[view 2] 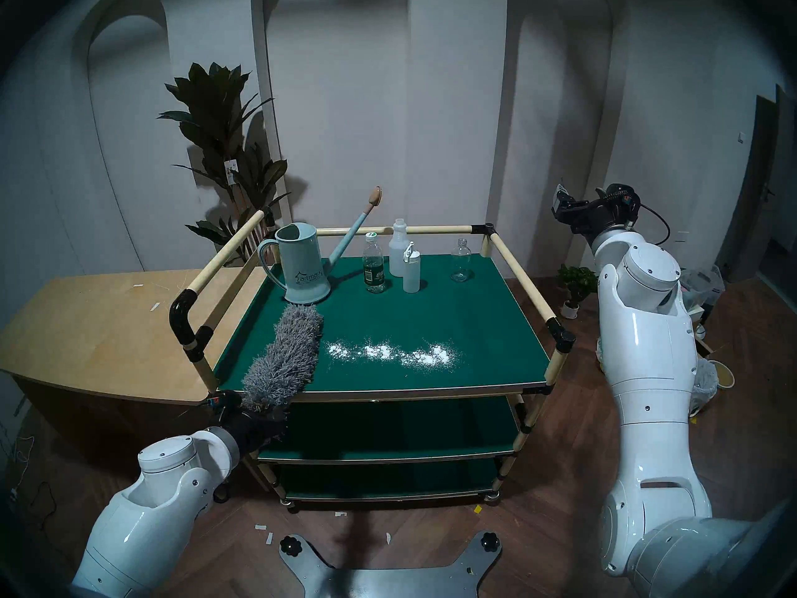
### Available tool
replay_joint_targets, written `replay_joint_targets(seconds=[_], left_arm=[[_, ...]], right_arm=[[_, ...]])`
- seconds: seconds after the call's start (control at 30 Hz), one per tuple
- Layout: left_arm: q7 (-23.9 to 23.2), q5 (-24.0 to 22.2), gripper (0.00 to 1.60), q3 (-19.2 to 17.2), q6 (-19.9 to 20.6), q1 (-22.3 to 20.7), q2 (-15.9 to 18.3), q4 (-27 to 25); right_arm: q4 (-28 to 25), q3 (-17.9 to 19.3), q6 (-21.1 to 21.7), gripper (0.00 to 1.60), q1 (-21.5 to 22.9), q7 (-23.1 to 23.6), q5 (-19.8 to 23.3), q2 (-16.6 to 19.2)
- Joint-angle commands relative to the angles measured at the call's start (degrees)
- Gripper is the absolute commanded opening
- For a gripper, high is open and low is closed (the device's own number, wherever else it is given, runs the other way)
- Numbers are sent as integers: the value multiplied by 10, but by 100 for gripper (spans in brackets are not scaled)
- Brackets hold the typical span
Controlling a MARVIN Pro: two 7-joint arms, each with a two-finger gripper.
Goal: Dust the shelf with the duster
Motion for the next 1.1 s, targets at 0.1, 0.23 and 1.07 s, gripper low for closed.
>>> replay_joint_targets(seconds=[0.1, 0.23, 1.07], left_arm=[[-10, -5, 0, 13, 18, -33, 4, -6], [8, -15, 0, 18, 37, -50, -10, -5], [78, -45, 0, 72, 113, -128, -58, 18]], right_arm=[[-21, 4, 1, 160, 1, 0, 3, 3], [-24, 6, 1, 160, 0, 0, 4, 4], [-21, 17, 0, 160, 1, 2, 13, 15]])
